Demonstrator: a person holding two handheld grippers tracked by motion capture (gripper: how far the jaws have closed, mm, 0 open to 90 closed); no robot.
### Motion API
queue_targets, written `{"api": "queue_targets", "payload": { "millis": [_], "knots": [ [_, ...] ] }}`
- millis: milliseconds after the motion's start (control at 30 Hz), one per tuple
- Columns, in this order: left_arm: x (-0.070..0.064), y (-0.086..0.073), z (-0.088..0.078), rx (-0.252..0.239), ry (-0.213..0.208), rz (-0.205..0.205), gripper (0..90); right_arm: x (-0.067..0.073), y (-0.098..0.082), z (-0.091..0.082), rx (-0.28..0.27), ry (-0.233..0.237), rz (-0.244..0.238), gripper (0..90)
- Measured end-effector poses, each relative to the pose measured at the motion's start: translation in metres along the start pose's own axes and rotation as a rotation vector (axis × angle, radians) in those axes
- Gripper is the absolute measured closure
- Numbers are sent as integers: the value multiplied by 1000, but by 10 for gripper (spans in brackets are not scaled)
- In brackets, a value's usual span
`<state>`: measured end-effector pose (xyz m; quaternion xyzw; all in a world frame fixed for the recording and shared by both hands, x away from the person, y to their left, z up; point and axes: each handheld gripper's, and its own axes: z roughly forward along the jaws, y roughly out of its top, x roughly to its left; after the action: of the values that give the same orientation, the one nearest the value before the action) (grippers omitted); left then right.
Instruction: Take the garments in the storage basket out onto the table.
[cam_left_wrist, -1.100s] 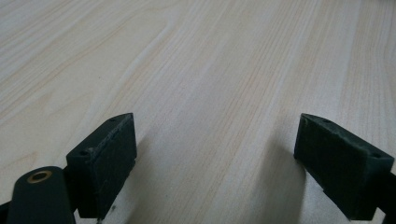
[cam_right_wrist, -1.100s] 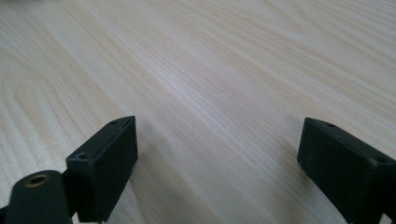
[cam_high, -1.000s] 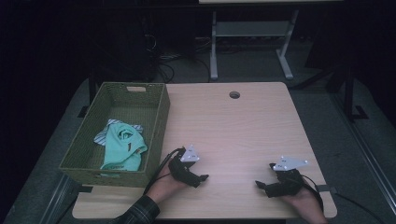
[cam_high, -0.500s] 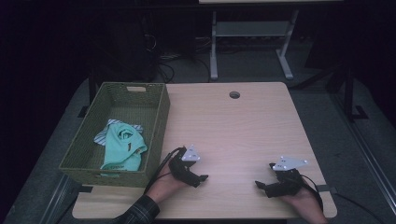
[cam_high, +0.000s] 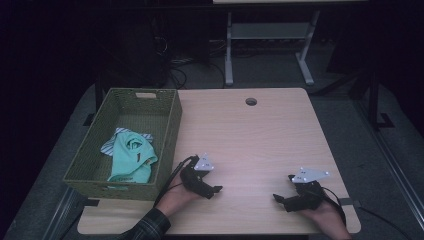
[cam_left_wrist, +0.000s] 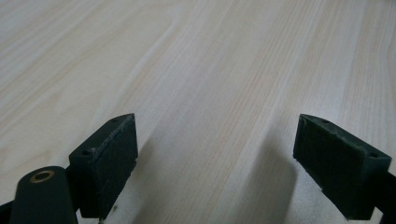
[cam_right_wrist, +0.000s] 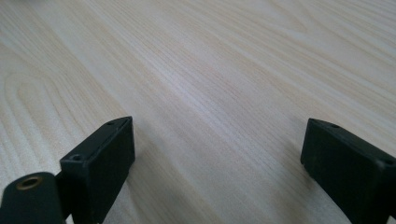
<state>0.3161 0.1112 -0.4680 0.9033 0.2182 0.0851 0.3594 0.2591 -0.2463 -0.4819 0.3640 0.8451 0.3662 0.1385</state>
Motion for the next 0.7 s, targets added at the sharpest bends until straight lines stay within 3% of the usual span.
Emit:
{"api": "queue_targets", "payload": {
  "millis": [433,533,700],
  "knots": [
    [3,3,-6,-33,-38,-35,134,0,0,0,2,1,1,93],
    [3,5,-7,-17,-30,-13,134,0,0,0,2,1,1,93],
    [3,7,-8,-14,-31,-16,134,1,0,0,5,2,7,92]
  ]
}}
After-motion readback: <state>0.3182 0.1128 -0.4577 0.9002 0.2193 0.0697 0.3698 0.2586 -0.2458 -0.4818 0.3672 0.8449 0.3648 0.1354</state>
